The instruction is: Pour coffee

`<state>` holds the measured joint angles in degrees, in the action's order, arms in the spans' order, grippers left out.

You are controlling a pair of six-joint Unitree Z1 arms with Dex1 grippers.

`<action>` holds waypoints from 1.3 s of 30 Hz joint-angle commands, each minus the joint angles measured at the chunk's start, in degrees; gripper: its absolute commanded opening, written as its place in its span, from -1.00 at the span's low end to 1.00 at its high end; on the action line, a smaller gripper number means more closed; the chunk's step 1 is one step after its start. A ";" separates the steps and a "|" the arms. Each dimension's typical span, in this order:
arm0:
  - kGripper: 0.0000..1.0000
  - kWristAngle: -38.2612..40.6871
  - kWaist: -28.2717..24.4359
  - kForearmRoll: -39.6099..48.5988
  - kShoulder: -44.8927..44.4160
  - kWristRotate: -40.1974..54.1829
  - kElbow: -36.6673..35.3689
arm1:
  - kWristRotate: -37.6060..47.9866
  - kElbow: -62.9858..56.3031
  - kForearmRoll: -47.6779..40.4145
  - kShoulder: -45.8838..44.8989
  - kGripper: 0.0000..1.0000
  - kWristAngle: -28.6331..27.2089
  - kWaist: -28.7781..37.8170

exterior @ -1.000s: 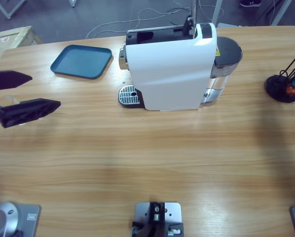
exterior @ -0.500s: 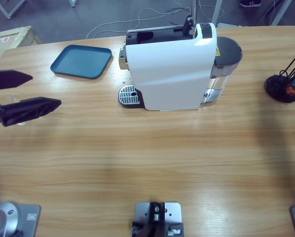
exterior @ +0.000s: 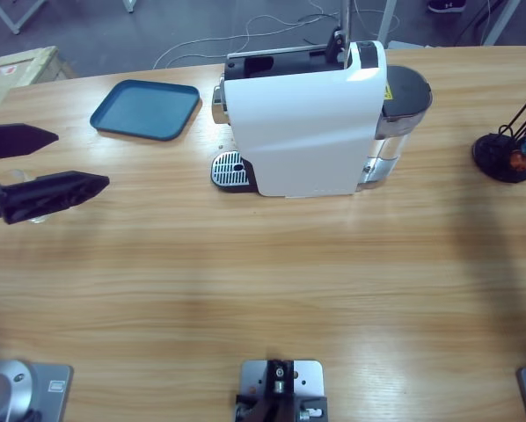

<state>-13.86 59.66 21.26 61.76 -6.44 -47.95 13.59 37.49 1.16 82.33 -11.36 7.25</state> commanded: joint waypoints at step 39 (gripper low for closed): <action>0.98 1.28 1.09 -2.95 2.52 -1.73 2.97 | 3.18 15.86 18.42 -13.45 -1.00 -4.23 1.03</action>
<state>-12.89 60.08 19.12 62.72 -7.40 -46.51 15.53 48.88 13.33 76.89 -13.49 7.13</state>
